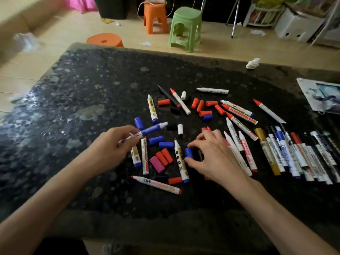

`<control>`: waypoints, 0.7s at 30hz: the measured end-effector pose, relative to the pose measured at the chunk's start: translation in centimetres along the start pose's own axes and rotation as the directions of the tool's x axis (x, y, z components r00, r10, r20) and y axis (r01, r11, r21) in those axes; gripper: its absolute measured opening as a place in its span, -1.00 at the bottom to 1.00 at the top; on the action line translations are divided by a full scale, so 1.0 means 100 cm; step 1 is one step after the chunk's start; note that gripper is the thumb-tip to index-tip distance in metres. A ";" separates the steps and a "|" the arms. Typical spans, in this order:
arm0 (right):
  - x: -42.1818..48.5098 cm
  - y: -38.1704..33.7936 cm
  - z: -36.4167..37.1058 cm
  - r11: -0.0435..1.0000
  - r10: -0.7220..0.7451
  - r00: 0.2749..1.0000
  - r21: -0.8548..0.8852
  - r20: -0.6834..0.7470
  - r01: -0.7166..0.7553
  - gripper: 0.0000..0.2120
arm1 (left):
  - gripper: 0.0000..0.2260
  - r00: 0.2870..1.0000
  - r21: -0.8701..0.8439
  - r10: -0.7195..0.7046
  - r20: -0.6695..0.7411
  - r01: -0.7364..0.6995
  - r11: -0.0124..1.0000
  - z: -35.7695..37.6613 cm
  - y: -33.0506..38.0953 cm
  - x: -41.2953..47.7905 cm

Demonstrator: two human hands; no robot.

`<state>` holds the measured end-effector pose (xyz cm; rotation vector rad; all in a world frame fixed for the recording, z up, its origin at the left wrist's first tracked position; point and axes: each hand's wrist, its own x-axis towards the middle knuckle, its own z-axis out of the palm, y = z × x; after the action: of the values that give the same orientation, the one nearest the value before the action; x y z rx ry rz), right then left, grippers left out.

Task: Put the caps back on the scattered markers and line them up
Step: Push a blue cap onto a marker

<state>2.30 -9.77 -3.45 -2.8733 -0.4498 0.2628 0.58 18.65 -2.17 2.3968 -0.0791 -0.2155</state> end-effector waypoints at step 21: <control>-0.023 -0.011 -0.015 0.805 0.026 0.975 0.582 -0.221 0.110 -0.80 | -0.76 0.993 -0.018 0.103 0.061 -0.102 0.995 0.001 0.007 -0.003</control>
<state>0.10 -9.76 -1.44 -2.2358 -0.3157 0.0562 0.25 18.14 -1.74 2.3636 -0.2279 -0.2405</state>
